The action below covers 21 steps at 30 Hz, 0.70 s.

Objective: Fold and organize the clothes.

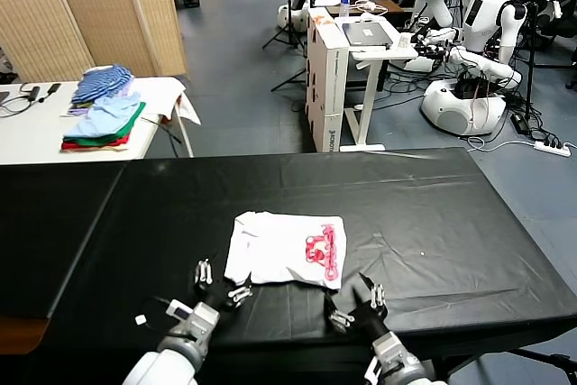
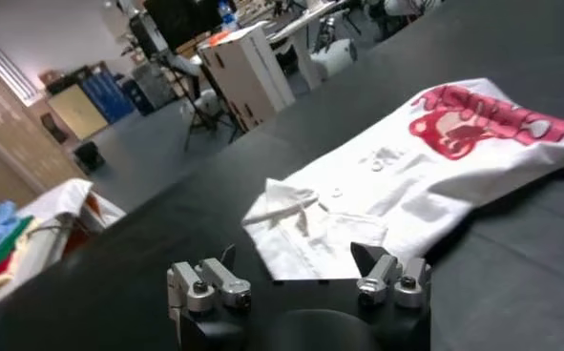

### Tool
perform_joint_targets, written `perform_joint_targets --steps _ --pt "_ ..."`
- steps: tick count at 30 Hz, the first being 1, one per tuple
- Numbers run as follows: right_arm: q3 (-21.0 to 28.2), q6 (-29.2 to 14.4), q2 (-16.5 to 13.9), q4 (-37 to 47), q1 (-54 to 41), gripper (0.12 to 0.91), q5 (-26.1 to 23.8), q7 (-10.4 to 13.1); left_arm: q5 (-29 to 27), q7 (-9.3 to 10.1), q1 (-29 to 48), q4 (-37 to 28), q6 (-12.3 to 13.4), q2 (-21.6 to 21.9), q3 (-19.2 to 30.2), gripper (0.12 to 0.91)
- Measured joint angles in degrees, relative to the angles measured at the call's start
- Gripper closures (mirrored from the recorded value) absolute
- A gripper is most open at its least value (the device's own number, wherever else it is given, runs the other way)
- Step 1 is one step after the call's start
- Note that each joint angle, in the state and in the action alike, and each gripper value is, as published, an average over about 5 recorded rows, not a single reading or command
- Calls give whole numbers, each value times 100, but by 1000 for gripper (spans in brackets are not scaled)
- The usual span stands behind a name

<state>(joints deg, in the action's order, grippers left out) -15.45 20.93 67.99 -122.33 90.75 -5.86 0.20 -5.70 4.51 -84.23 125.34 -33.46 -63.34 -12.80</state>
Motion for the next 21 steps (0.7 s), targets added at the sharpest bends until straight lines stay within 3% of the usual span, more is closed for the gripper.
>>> perform_joint_targets --steps 21 --pt "-247 23 23 138 -132 118 46 141 114 29 68 -157 -122 4 -29 123"
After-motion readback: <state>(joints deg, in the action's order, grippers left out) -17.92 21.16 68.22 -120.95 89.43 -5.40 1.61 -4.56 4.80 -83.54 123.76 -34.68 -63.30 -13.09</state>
